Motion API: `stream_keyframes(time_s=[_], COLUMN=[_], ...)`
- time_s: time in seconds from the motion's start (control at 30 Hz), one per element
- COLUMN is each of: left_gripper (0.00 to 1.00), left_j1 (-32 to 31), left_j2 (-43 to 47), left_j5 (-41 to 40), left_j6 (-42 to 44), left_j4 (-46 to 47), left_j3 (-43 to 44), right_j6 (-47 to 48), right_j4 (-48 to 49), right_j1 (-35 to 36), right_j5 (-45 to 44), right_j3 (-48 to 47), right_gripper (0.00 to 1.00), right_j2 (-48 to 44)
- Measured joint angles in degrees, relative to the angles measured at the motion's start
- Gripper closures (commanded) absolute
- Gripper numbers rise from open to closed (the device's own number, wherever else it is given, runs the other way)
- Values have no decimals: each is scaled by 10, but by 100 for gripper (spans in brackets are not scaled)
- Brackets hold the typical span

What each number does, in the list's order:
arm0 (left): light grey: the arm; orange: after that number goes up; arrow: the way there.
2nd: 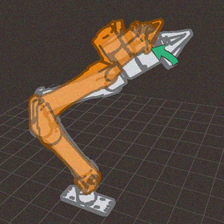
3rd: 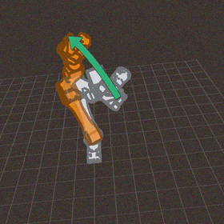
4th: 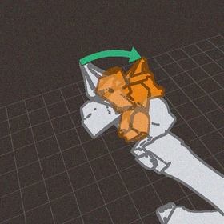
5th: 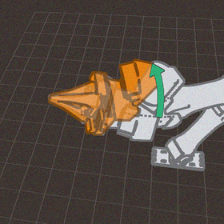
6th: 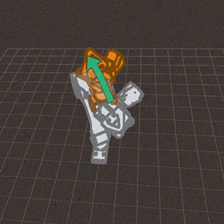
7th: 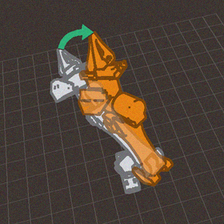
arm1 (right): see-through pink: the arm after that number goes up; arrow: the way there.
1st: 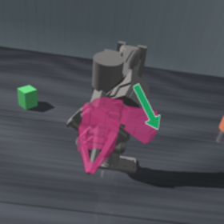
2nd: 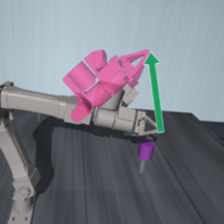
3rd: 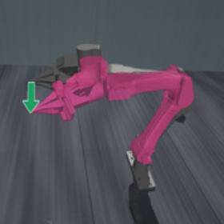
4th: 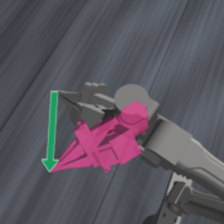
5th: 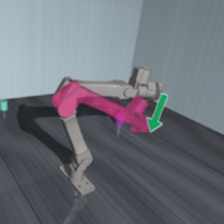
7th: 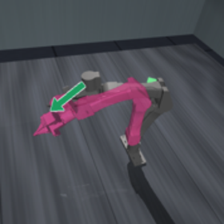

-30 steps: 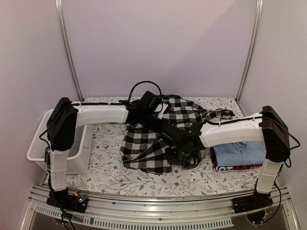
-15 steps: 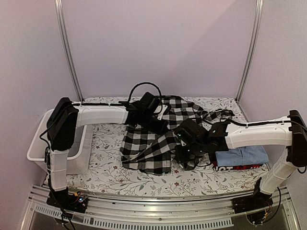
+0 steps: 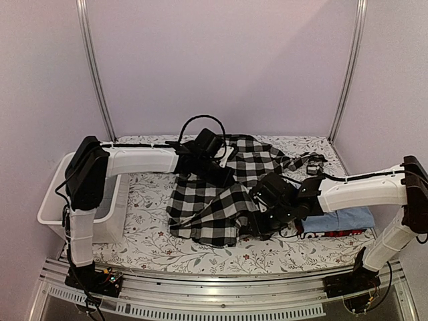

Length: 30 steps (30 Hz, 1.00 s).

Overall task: Fold and stack the long sleeve shirts
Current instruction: Smooth out the flattened shirt at the center of the board.

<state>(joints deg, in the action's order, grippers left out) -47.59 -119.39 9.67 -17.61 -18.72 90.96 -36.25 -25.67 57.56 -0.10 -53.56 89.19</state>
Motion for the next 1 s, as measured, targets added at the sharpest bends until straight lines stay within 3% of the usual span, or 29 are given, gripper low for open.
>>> stream_keyframes(time_s=[0.1, 0.47, 0.7, 0.83, 1.0], left_gripper=[100, 100, 100, 100, 100], left_j1=[0, 0, 0, 0, 1], left_j2=[0, 0, 0, 0, 0], left_j5=[0, 2, 2, 2, 2], left_j6=[0, 0, 0, 0, 0], left_j4=[0, 0, 0, 0, 0], left_j3=[0, 0, 0, 0, -4], right_j6=[-9, -31, -27, -23, -28], right_j4=[-7, -17, -61, -86, -94], right_j1=[-2, -9, 7, 28, 38], right_j5=[-24, -67, -95, -115, -124], right_j3=[7, 31, -15, -58, -69], right_gripper=[55, 28, 14, 12, 18], right_j2=[3, 54, 90, 128, 134])
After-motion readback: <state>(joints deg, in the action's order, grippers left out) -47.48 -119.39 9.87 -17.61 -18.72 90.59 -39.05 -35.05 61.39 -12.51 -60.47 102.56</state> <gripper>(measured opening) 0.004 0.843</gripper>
